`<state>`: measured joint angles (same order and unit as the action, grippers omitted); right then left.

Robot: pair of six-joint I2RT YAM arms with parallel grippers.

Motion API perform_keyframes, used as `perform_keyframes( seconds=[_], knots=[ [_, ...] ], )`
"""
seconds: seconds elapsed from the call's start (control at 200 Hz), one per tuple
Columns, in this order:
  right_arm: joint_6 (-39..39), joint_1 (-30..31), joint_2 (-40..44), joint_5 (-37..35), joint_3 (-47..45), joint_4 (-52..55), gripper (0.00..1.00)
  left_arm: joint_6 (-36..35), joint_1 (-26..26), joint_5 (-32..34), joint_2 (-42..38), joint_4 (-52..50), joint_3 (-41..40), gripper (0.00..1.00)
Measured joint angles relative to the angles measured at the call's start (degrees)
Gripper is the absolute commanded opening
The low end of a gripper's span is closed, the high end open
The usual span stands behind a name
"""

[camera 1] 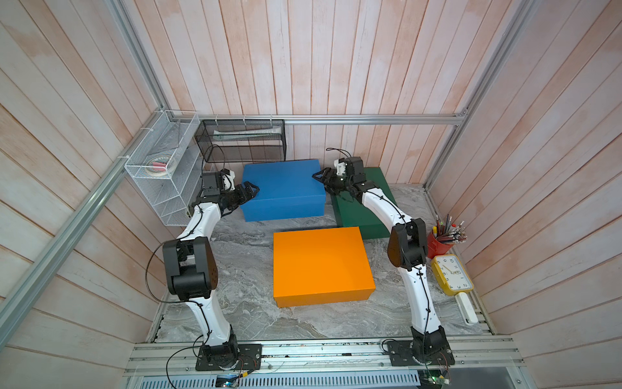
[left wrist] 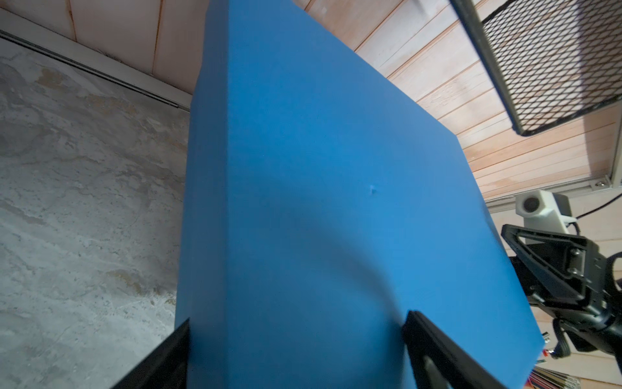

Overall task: Stack the shoeboxes
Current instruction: Pick up the shoebox from the center of the board, then place the shoebox at the shoebox.

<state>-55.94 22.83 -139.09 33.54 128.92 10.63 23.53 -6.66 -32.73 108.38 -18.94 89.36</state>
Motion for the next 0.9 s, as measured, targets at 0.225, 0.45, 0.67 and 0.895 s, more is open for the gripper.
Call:
perform_keyframes(
  seconds=[0.225,0.45,0.67,0.895],
  knots=[
    [0.4,-0.2,2.2,0.2,-4.9,0.2,0.71,0.3,1.7,1.9,-5.3,-1.1,-0.6,0.95],
    [-1.0,-0.9,6.4,1.9,-10.3,-0.3,0.69,0.7,3.3,3.7,-9.6,-1.0,-2.8,0.95],
    [1.6,-1.6,11.4,1.0,-13.9,-0.1,0.69,1.5,5.3,6.0,-12.9,-0.8,-7.4,0.95],
    [5.0,-1.6,18.7,0.4,-20.7,0.8,0.68,2.9,7.4,8.1,-20.2,-1.3,-13.0,0.95]
  ],
)
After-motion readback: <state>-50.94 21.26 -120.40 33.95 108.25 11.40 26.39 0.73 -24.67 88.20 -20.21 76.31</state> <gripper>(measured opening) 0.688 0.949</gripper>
